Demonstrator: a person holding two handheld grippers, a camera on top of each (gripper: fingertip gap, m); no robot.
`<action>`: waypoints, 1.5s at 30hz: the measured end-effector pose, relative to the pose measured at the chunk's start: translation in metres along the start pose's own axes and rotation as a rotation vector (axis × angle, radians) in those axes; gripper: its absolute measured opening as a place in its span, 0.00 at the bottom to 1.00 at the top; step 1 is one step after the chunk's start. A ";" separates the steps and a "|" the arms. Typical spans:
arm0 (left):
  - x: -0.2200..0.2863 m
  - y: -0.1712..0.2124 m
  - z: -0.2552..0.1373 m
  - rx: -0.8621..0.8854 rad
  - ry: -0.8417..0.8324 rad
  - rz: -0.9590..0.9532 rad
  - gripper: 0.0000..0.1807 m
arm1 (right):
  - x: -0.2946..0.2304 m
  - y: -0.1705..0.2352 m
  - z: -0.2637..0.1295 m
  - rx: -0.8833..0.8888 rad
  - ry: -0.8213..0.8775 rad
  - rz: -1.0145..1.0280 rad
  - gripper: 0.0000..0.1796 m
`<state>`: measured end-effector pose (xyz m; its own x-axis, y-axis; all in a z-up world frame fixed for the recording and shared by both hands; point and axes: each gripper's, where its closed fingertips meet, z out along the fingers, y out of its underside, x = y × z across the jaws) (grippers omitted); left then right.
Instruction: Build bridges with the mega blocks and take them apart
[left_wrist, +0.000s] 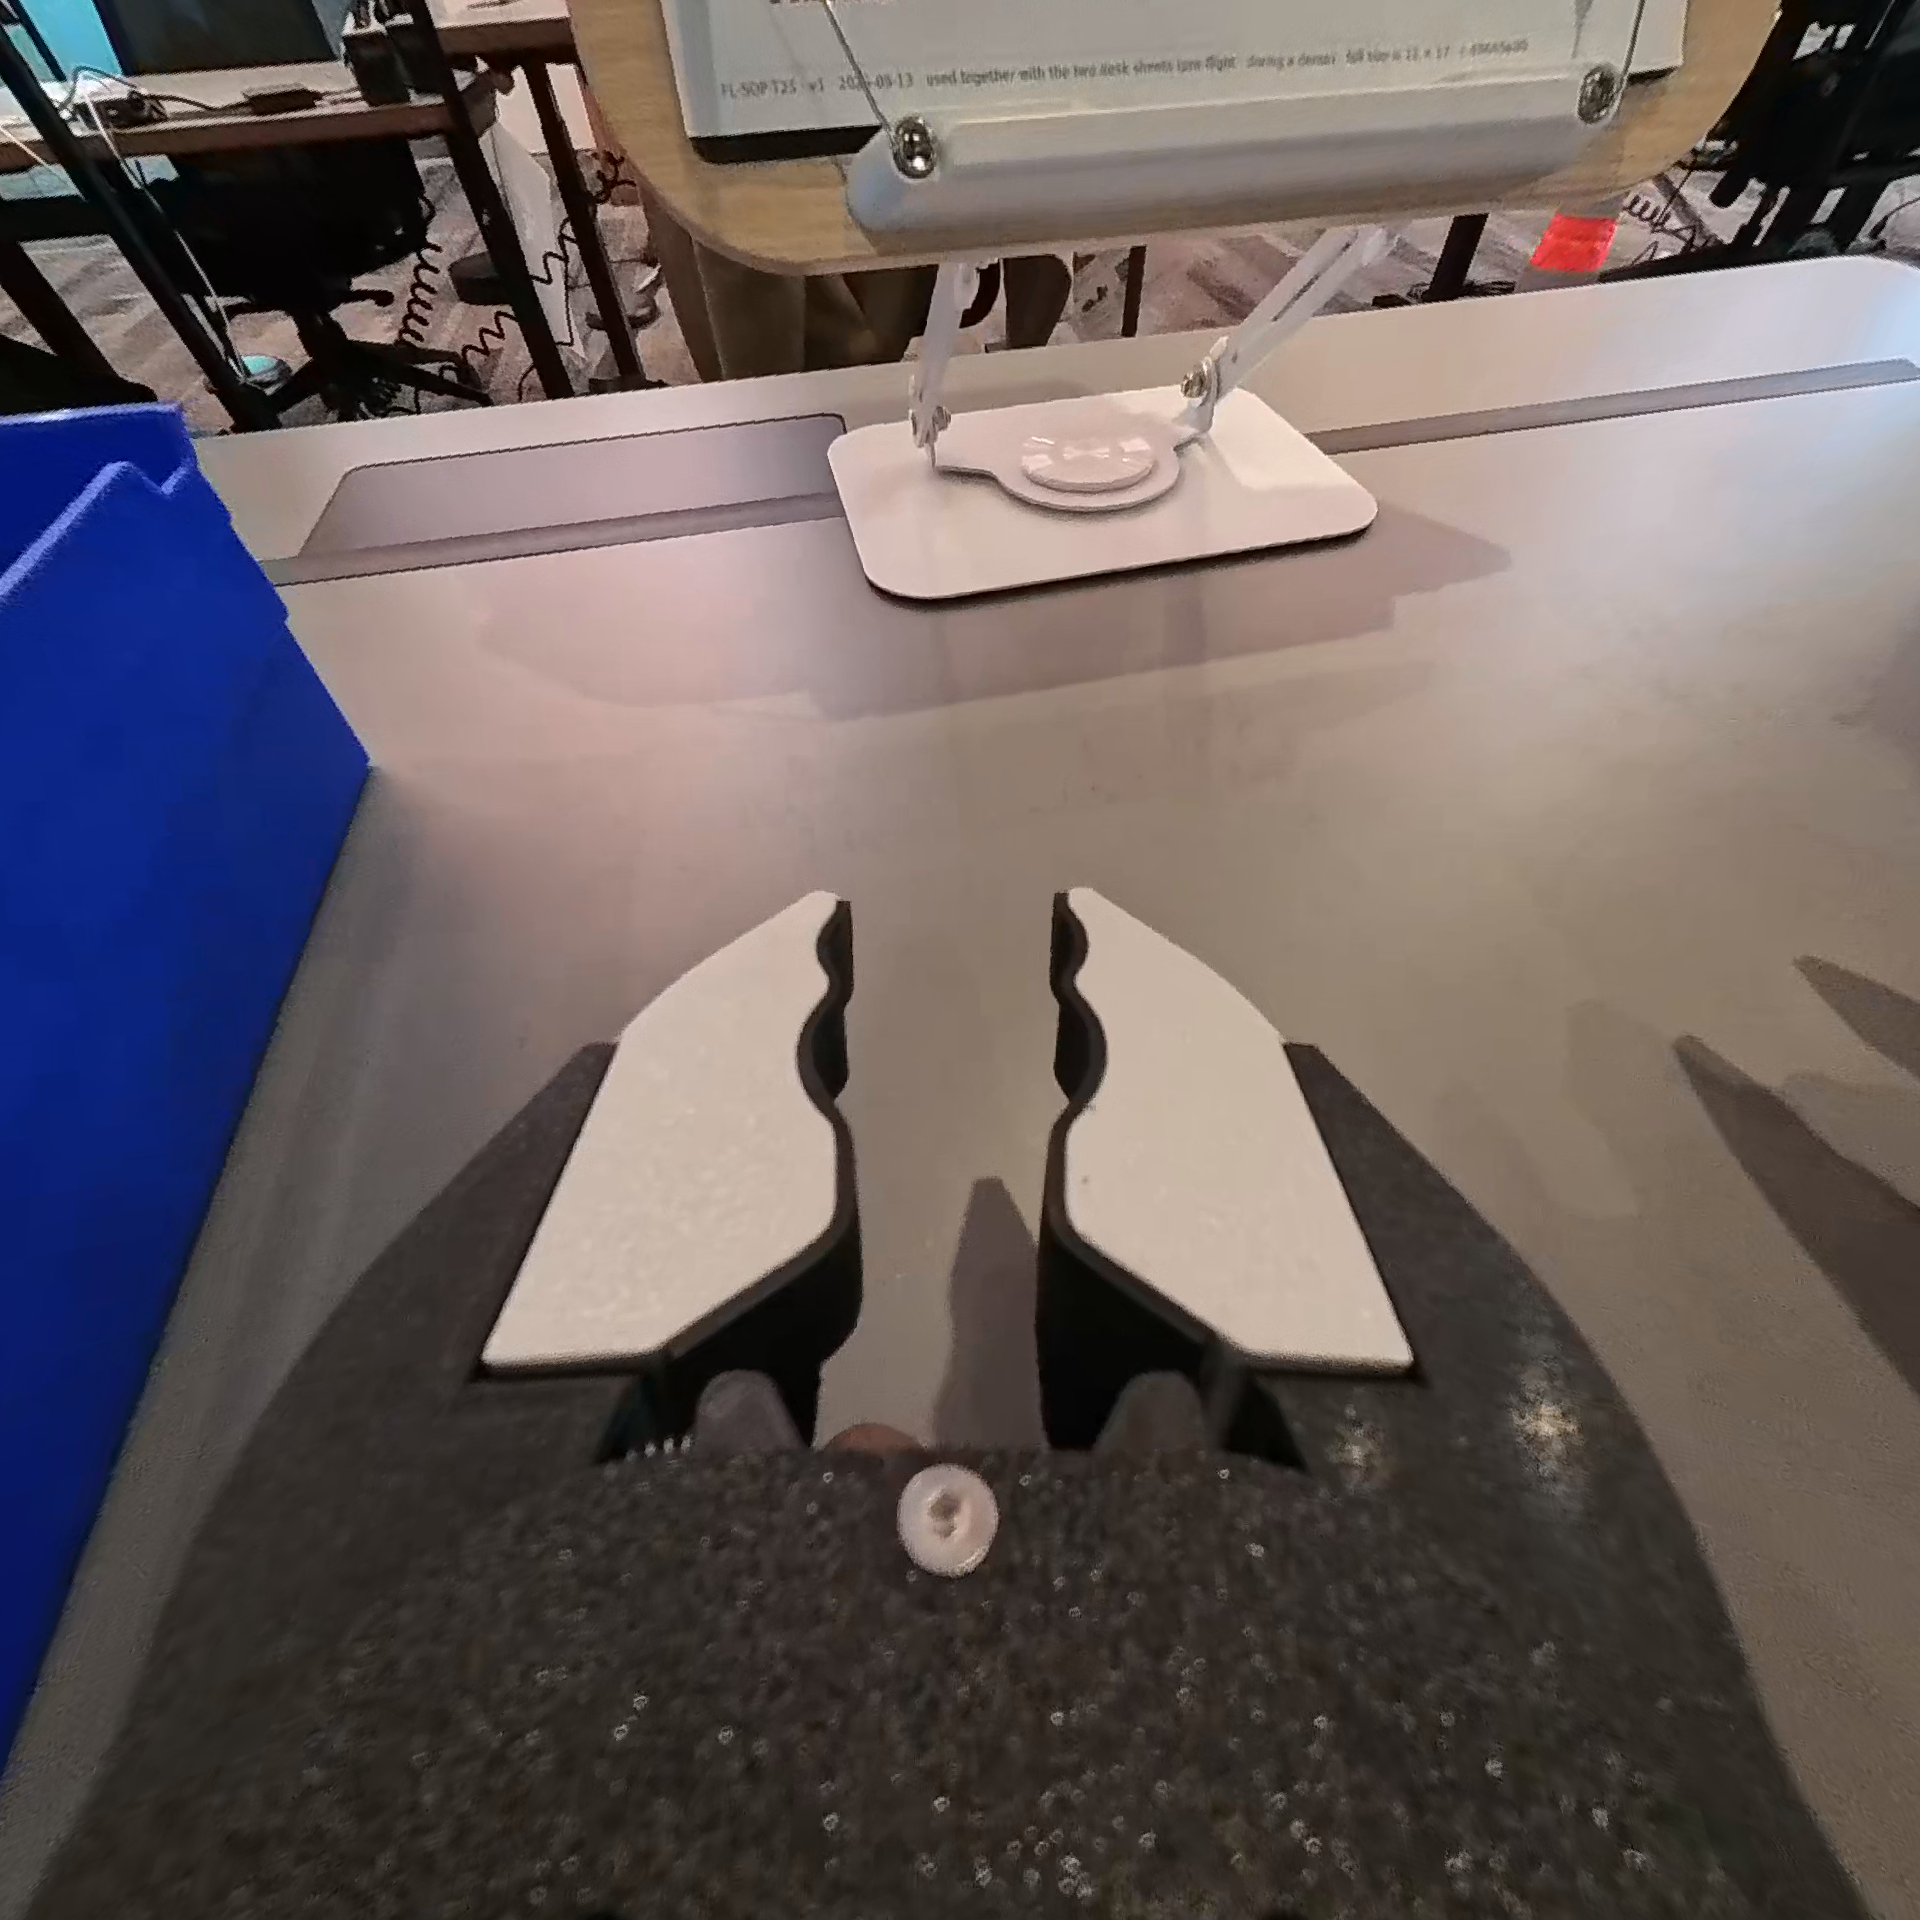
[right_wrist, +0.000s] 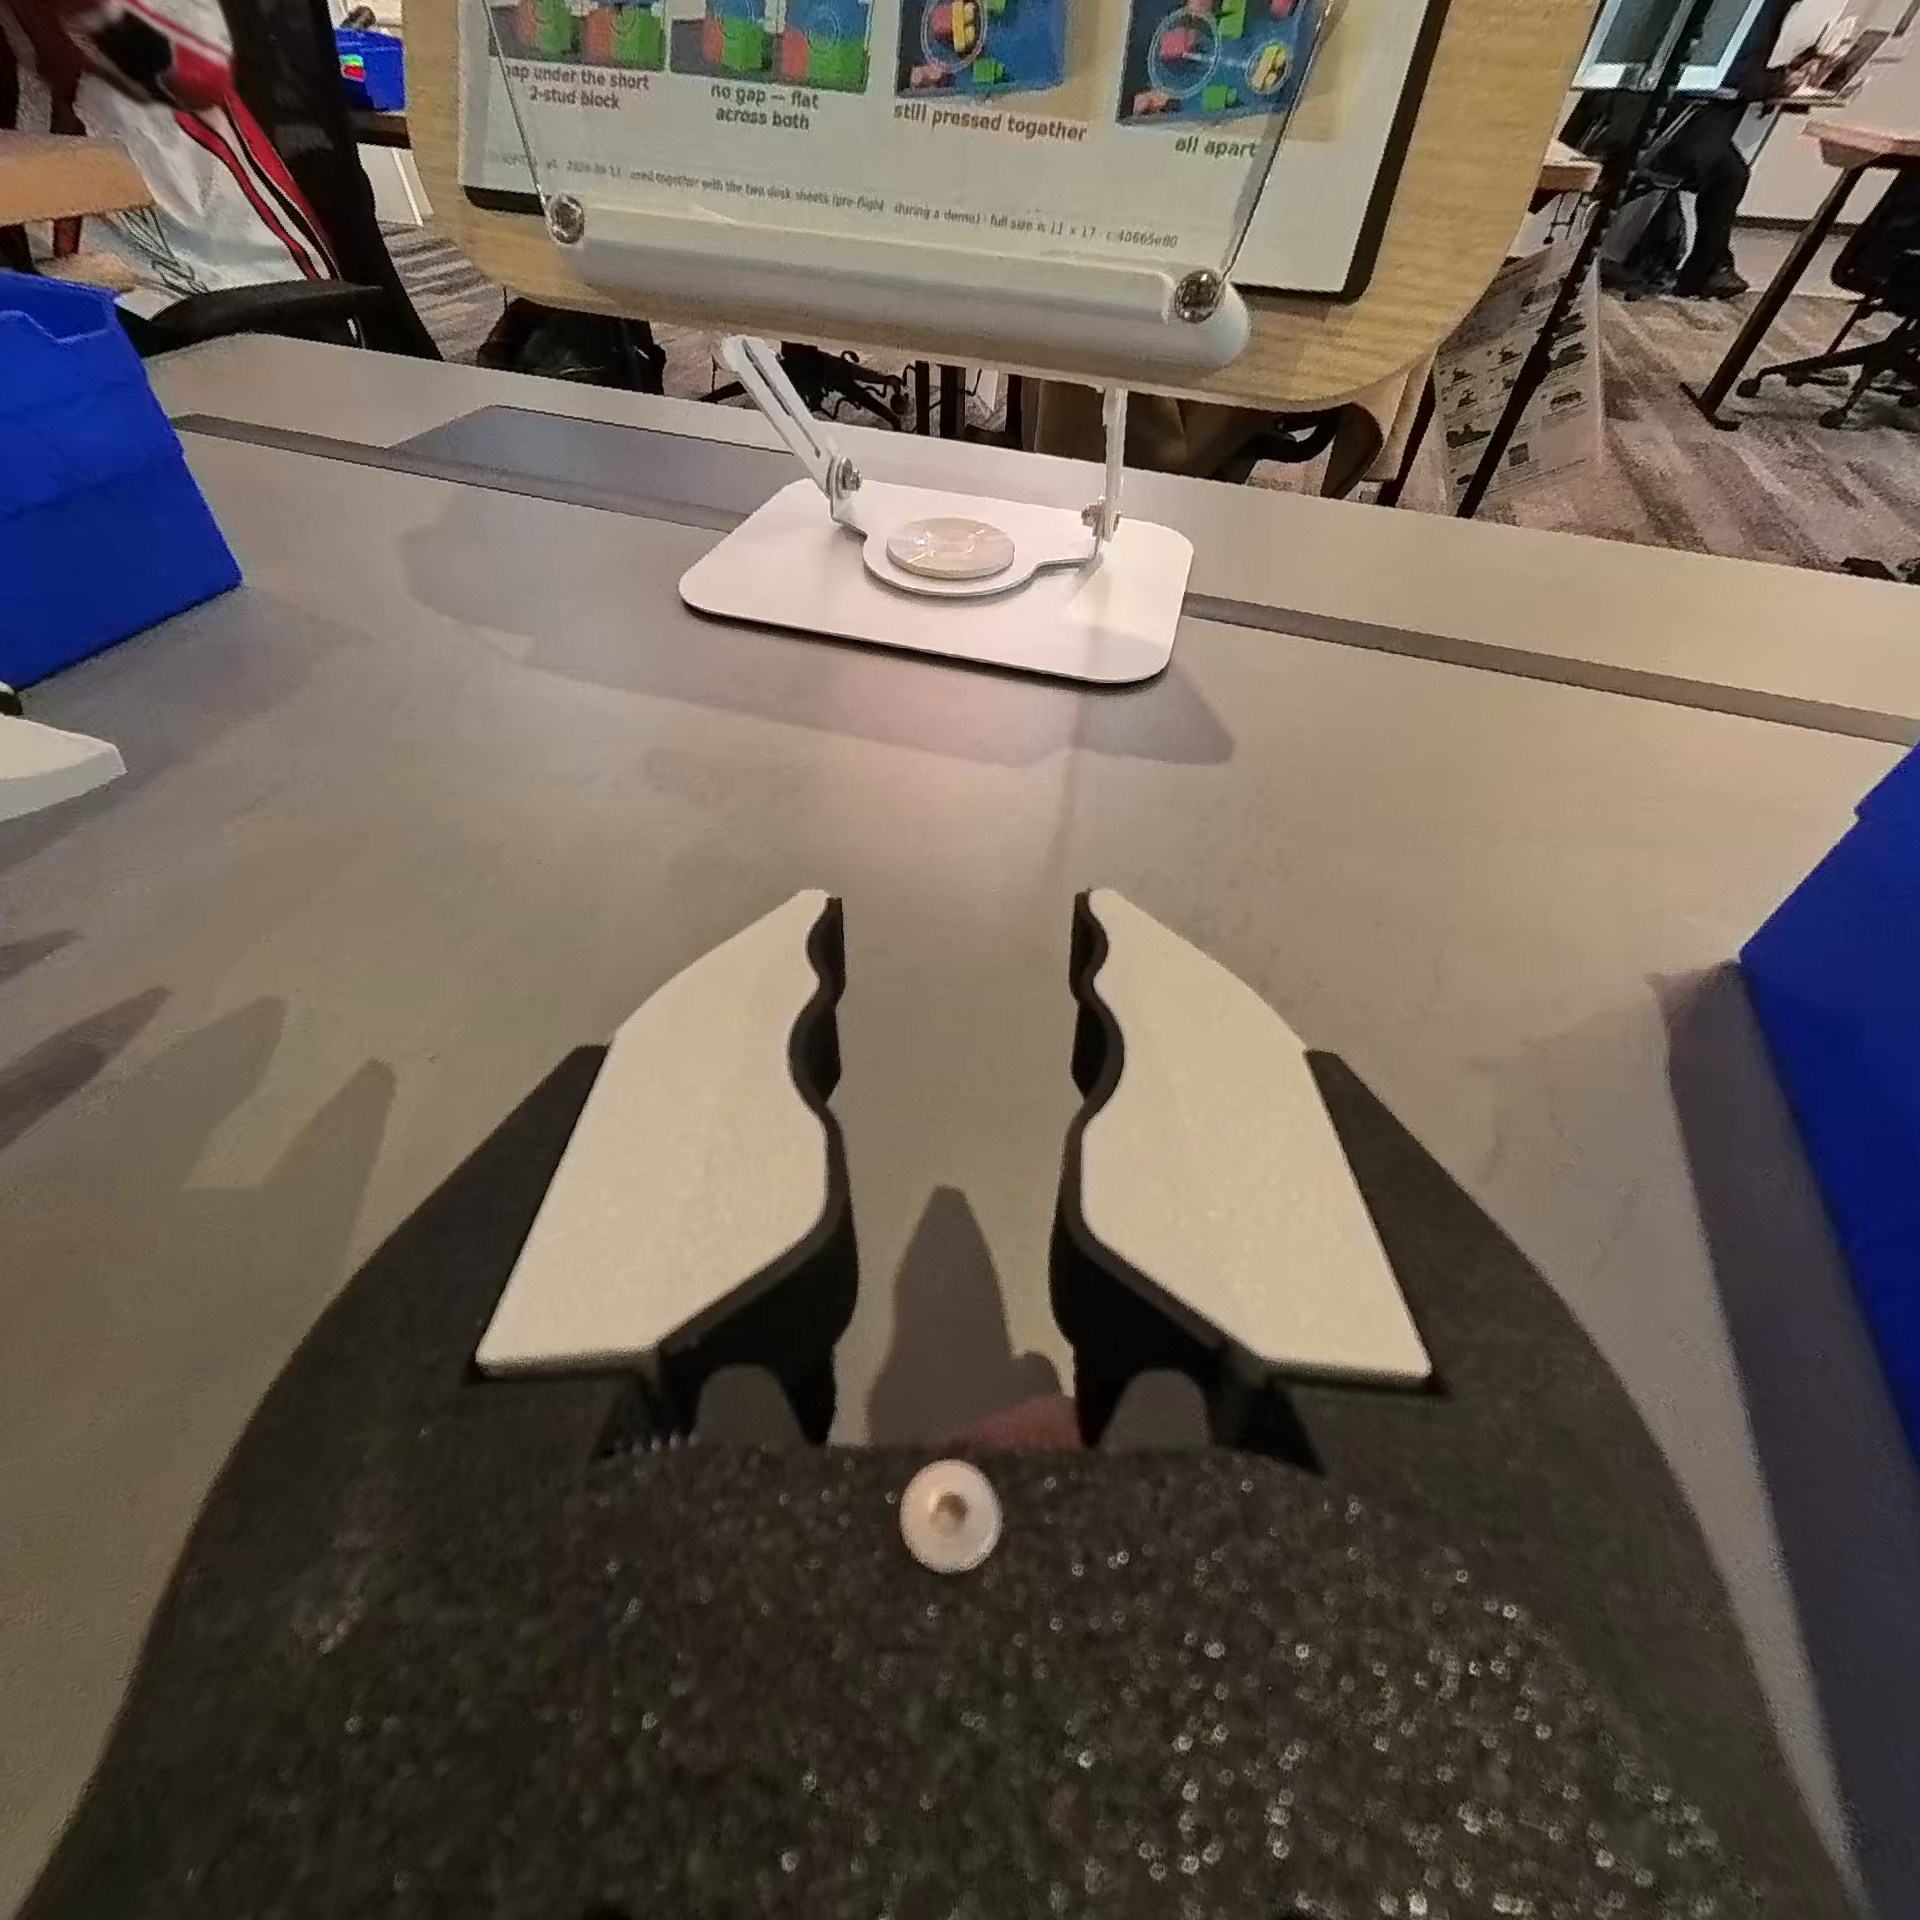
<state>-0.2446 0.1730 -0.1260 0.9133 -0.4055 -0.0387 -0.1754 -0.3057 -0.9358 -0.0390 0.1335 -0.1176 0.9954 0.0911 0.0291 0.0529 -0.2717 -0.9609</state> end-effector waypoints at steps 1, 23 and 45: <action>0.000 0.000 0.000 -0.001 0.002 0.001 0.20 | 0.000 0.000 0.000 -0.002 -0.001 0.000 0.23; -0.055 -0.070 -0.139 -0.041 0.311 0.239 0.18 | -0.006 0.005 0.004 -0.042 -0.025 -0.033 0.23; -0.266 0.044 -0.046 -0.765 0.278 1.255 0.27 | -0.012 0.013 0.011 -0.111 -0.100 -0.006 0.25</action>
<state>-0.5120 0.2274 -0.1407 -0.0557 -0.8589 -0.5091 -0.9976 0.0270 0.0637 -0.0509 0.1395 -0.1336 0.9825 0.1862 0.0021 0.0729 -0.3744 -0.9244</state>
